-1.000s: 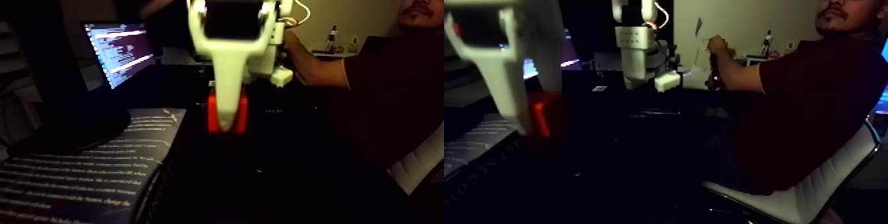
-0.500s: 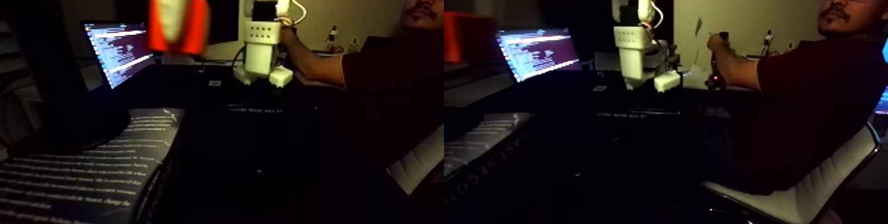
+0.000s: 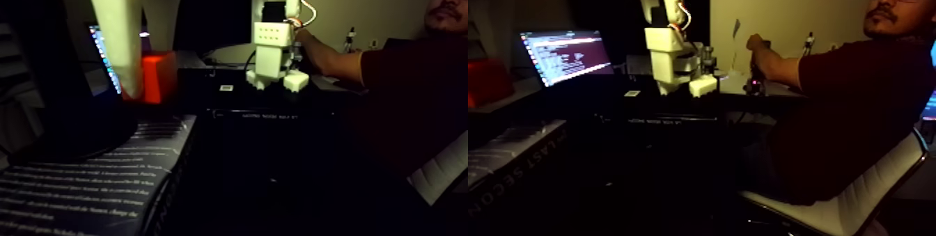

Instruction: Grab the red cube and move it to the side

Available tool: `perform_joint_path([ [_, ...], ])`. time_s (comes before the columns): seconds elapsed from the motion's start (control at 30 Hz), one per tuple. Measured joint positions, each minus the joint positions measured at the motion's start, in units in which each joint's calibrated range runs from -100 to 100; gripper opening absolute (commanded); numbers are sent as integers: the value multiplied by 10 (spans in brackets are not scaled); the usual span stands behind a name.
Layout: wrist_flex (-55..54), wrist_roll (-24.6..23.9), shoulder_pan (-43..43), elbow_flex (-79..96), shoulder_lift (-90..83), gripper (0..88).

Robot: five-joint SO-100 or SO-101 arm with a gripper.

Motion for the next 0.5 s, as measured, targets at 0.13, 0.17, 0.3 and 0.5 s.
perform_joint_path([
  [0.13, -59, 0, 6, 41, 10, 143],
  [0.17, -71, 0, 10, 50, 13, 143],
  [0.3, -105, 0, 20, 78, 29, 143],
  [0.5, -112, 3, 32, 83, 40, 143],
])
